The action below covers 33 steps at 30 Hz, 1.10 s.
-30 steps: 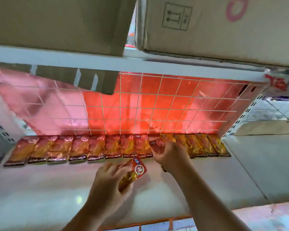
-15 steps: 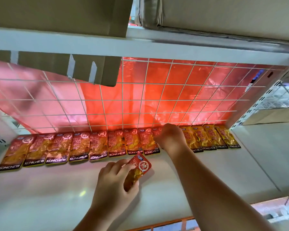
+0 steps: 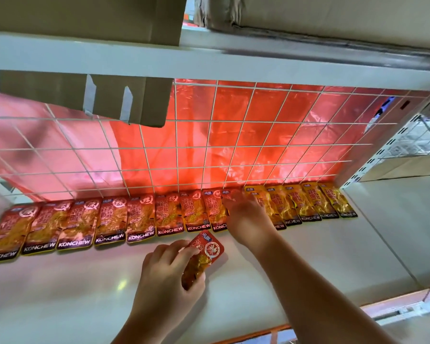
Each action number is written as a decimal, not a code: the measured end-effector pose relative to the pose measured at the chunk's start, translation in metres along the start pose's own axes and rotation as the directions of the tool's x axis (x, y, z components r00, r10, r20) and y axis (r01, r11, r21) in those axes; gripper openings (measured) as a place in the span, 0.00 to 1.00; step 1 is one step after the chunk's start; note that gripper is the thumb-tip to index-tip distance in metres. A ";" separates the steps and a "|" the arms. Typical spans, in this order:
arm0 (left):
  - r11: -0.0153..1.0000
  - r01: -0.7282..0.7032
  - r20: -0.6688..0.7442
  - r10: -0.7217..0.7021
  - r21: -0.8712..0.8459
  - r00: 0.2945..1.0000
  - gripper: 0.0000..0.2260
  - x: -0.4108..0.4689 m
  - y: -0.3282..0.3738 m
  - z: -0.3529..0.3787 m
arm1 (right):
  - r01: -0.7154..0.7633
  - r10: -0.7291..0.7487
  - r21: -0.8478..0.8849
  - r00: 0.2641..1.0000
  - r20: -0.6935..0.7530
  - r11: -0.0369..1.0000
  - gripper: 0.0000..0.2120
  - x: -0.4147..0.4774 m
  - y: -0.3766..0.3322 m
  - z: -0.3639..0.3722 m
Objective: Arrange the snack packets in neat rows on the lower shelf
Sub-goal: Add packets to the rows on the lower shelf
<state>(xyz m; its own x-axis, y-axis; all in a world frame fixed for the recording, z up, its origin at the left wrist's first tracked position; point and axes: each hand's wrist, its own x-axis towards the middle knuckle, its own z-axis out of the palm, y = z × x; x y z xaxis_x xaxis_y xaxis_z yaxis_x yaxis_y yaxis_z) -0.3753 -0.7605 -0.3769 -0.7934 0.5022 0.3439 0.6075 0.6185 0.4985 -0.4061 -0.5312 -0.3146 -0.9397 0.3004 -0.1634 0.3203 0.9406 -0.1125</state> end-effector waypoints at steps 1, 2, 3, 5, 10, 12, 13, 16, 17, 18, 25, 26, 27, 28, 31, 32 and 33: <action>1.000 0.000 0.003 0.000 0.005 1.000 0.24 0.000 0.000 0.000 | -0.014 0.014 -0.002 1.000 0.004 1.000 0.25 0.001 -0.001 0.002; 1.000 0.000 0.006 0.000 0.008 1.000 0.24 0.000 0.000 0.000 | -0.029 0.029 0.006 1.000 0.005 1.000 0.25 0.002 -0.001 0.004; 1.000 -0.001 0.007 0.001 0.011 1.000 0.24 0.000 0.000 0.000 | -0.041 0.041 0.015 0.999 0.002 0.999 0.25 0.002 -0.001 0.005; 1.000 -0.005 0.009 0.004 0.013 1.000 0.25 0.000 -0.001 0.001 | -0.046 0.046 0.036 0.999 -0.015 0.998 0.24 0.003 -0.002 0.006; 1.000 -0.003 0.014 0.003 0.012 1.000 0.26 0.000 -0.001 0.001 | -0.061 0.062 0.042 0.998 -0.008 0.997 0.22 0.003 -0.006 0.007; 1.000 -0.006 0.010 0.006 0.011 1.000 0.26 0.000 -0.001 0.002 | -0.067 0.067 0.033 0.998 -0.002 0.997 0.22 0.002 -0.007 0.005; 1.000 -0.007 0.007 0.007 0.010 1.000 0.25 0.000 -0.001 0.002 | -0.070 0.070 0.028 0.998 0.005 0.997 0.22 0.002 -0.007 0.003; 1.000 -0.002 0.000 0.002 0.002 1.000 0.25 0.001 -0.002 0.002 | -0.072 0.072 -0.011 0.997 0.038 0.997 0.23 0.001 -0.010 0.000; 1.000 -0.002 -0.001 0.002 0.002 1.000 0.25 0.000 -0.002 0.002 | -0.075 0.076 -0.026 0.996 0.051 0.997 0.24 0.000 -0.010 -0.001; 1.000 -0.001 -0.002 0.001 0.003 1.000 0.25 0.000 -0.002 0.003 | -0.074 0.077 -0.042 0.995 0.060 0.996 0.24 0.000 -0.011 -0.003; 1.000 0.006 -0.009 -0.006 0.003 1.000 0.25 0.000 -0.002 0.003 | -0.067 0.067 -0.012 0.997 0.038 0.998 0.25 -0.005 -0.013 -0.008; 1.000 0.009 -0.011 -0.009 0.002 1.000 0.24 0.000 -0.001 0.003 | -0.059 0.059 0.019 0.998 0.010 0.998 0.27 -0.005 -0.012 -0.006; 1.000 0.011 -0.014 -0.011 -0.001 1.000 0.24 0.000 -0.001 0.002 | -0.034 0.035 0.041 0.999 -0.022 0.999 0.29 -0.006 -0.012 -0.005; 1.000 0.013 -0.017 -0.013 -0.002 1.000 0.24 0.000 -0.001 0.002 | 0.003 -0.002 0.038 0.999 -0.040 0.999 0.31 -0.007 -0.013 -0.004; 1.000 0.010 -0.018 -0.010 -0.004 1.000 0.24 0.000 0.000 0.002 | 0.083 -0.083 -0.011 0.996 0.008 0.996 0.34 -0.011 -0.015 -0.006; 1.000 0.009 -0.018 -0.009 -0.004 1.000 0.24 0.000 0.001 0.002 | 0.086 -0.086 -0.013 0.996 0.039 0.996 0.34 -0.011 -0.016 -0.006; 1.000 0.010 -0.017 -0.010 -0.003 1.000 0.24 0.000 0.001 0.002 | 0.082 -0.081 -0.007 0.994 0.069 0.997 0.33 -0.010 -0.017 -0.007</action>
<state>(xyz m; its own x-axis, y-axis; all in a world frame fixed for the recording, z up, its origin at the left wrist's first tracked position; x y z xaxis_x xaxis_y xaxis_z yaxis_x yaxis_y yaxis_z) -0.3750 -0.7586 -0.3776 -0.7999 0.4858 0.3525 0.5996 0.6214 0.5043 -0.4029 -0.5487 -0.3040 -0.9521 0.2112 -0.2213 0.2413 0.9631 -0.1189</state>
